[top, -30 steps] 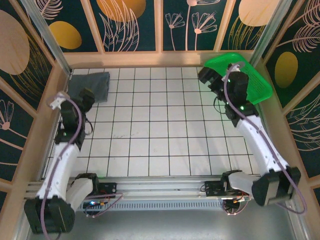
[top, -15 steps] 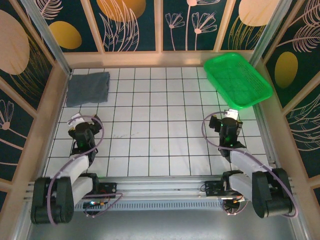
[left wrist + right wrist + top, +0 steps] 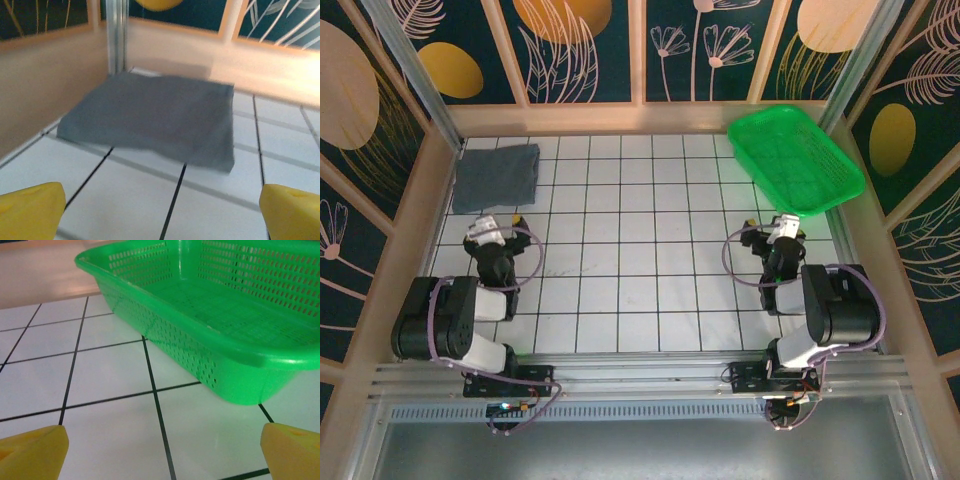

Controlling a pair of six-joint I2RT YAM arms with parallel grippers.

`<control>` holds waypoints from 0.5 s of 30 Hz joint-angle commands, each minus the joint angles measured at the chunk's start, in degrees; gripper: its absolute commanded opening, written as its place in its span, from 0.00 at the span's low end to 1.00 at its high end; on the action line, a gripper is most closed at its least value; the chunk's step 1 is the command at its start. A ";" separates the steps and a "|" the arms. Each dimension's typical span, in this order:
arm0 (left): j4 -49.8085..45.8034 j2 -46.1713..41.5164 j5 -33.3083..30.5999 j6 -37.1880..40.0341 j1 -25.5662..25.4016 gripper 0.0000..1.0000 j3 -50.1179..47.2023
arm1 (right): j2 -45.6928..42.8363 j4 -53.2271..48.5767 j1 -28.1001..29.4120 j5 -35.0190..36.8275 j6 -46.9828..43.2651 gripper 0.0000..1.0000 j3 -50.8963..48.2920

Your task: Fold and stack the t-shirts

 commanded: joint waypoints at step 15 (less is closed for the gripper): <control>4.13 0.47 3.27 2.79 -0.29 0.99 2.17 | 0.58 3.24 -2.07 -7.73 0.45 0.99 2.32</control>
